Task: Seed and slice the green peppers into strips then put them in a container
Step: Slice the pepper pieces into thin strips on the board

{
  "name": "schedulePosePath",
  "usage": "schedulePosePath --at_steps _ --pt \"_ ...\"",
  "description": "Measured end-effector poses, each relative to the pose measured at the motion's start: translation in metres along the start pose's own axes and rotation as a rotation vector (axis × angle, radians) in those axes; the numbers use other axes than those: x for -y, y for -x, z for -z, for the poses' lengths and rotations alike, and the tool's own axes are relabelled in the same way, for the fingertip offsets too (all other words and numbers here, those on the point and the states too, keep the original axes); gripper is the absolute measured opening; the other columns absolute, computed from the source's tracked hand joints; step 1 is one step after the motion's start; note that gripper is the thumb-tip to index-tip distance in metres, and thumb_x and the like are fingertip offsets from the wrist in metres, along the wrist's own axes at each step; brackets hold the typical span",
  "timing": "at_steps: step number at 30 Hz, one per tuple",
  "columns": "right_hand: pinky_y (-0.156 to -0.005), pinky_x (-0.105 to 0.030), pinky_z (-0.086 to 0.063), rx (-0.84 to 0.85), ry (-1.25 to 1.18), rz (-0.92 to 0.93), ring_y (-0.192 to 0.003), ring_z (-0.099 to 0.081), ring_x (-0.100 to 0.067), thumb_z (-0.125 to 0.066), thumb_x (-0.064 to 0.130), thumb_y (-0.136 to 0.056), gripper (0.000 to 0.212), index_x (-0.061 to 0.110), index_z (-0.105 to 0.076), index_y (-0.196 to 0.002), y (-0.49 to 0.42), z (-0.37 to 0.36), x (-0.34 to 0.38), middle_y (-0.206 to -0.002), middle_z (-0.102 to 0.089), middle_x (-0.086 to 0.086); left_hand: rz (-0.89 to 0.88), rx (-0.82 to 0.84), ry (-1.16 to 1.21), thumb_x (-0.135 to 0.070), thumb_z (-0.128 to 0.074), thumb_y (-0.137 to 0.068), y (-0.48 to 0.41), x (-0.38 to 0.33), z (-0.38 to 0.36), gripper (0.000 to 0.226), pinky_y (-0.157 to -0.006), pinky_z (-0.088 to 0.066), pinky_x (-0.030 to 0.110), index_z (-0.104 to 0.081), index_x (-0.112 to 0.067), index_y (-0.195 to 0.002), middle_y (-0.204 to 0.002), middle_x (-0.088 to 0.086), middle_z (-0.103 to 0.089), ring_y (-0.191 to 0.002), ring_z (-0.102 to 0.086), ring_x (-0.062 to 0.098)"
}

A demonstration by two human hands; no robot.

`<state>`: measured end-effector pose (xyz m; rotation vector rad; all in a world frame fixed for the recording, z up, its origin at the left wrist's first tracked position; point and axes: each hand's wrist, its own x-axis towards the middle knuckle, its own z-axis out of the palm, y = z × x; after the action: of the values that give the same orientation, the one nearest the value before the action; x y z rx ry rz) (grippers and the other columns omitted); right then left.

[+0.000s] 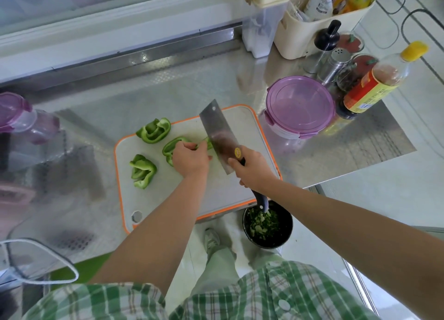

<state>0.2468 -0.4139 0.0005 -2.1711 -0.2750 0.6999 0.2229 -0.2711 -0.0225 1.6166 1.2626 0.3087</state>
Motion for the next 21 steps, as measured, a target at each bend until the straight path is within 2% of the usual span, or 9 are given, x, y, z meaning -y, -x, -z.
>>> schedulePosePath --at_steps 2,6,10,12,14,16,19,21 --pt "-0.048 -0.042 -0.053 -0.035 -0.02 -0.029 -0.049 -0.061 -0.027 -0.048 0.021 -0.096 0.014 0.006 -0.05 -0.097 0.0 0.0 -0.001 -0.069 -0.058 -0.013 0.002 -0.015 -0.01 -0.019 -0.07 -0.081 0.002 -0.001 0.001 0.027 -0.047 -0.044 0.023 -0.046 -0.016 -0.071 -0.08 0.01 -0.069 -0.059 -0.07 0.027" --pt "-0.045 -0.035 -0.05 0.035 -0.007 0.017 -0.046 -0.06 -0.024 -0.05 0.021 -0.095 0.016 0.005 -0.05 -0.096 0.005 -0.001 0.002 -0.067 -0.057 -0.009 -0.017 -0.035 -0.069 -0.027 -0.068 -0.08 -0.001 0.005 0.002 0.02 -0.07 -0.056 0.039 -0.05 -0.017 -0.077 -0.079 0.008 -0.071 -0.063 -0.07 0.025" --pt "-0.043 -0.034 -0.049 -0.025 -0.036 -0.025 -0.044 -0.058 -0.022 -0.049 0.019 -0.095 0.012 0.008 -0.049 -0.093 0.004 -0.004 -0.003 -0.068 -0.057 -0.01 -0.021 -0.05 -0.109 -0.029 -0.064 -0.081 -0.007 0.012 0.001 0.016 -0.08 -0.055 0.043 -0.064 -0.014 -0.089 -0.085 0.006 -0.072 -0.077 -0.071 0.03" --pt "-0.043 -0.032 -0.048 -0.014 -0.063 -0.028 -0.044 -0.058 -0.021 -0.049 0.02 -0.095 0.009 0.011 -0.051 -0.093 0.005 -0.001 -0.004 -0.068 -0.058 -0.011 -0.048 -0.055 -0.124 -0.031 -0.06 -0.082 -0.006 0.01 0.002 0.026 -0.08 -0.055 0.042 -0.071 -0.011 -0.094 -0.086 0.009 -0.073 -0.082 -0.07 0.031" --pt "-0.042 -0.03 -0.047 0.031 -0.021 0.025 -0.043 -0.057 -0.022 -0.051 0.019 -0.094 0.012 0.017 -0.048 -0.083 0.008 0.0 -0.004 -0.063 -0.057 -0.008 -0.076 -0.045 -0.146 -0.027 -0.058 -0.086 -0.001 0.005 0.005 0.026 -0.077 -0.053 0.034 -0.075 -0.009 -0.093 -0.087 0.012 -0.074 -0.084 -0.069 0.031" --pt "-0.042 -0.032 -0.048 -0.012 -0.007 0.003 -0.043 -0.058 -0.022 -0.05 0.019 -0.095 0.013 0.015 -0.047 -0.083 0.007 0.0 -0.005 -0.063 -0.057 -0.009 -0.102 -0.052 -0.198 -0.021 -0.058 -0.091 0.002 0.001 0.008 0.023 -0.072 -0.044 0.027 -0.076 -0.007 -0.098 -0.092 0.012 -0.074 -0.088 -0.067 0.03" --pt "-0.044 -0.036 -0.05 -0.085 -0.048 -0.055 -0.045 -0.059 -0.023 -0.048 0.02 -0.096 0.015 0.005 -0.048 -0.093 0.005 0.002 -0.007 -0.068 -0.057 -0.012 -0.123 -0.098 -0.238 -0.021 -0.055 -0.095 0.004 0.001 0.012 0.025 -0.073 -0.042 0.029 -0.073 -0.006 -0.101 -0.097 0.011 -0.072 -0.093 -0.065 0.029" --pt "-0.042 -0.033 -0.048 -0.021 -0.023 -0.027 -0.043 -0.058 -0.022 -0.048 0.019 -0.095 0.014 0.006 -0.047 -0.09 0.007 0.0 -0.005 -0.066 -0.056 -0.011 -0.081 -0.139 -0.229 -0.023 -0.052 -0.097 0.002 0.003 0.015 0.027 -0.075 -0.043 0.032 -0.071 -0.004 -0.1 -0.098 0.013 -0.071 -0.094 -0.063 0.03"
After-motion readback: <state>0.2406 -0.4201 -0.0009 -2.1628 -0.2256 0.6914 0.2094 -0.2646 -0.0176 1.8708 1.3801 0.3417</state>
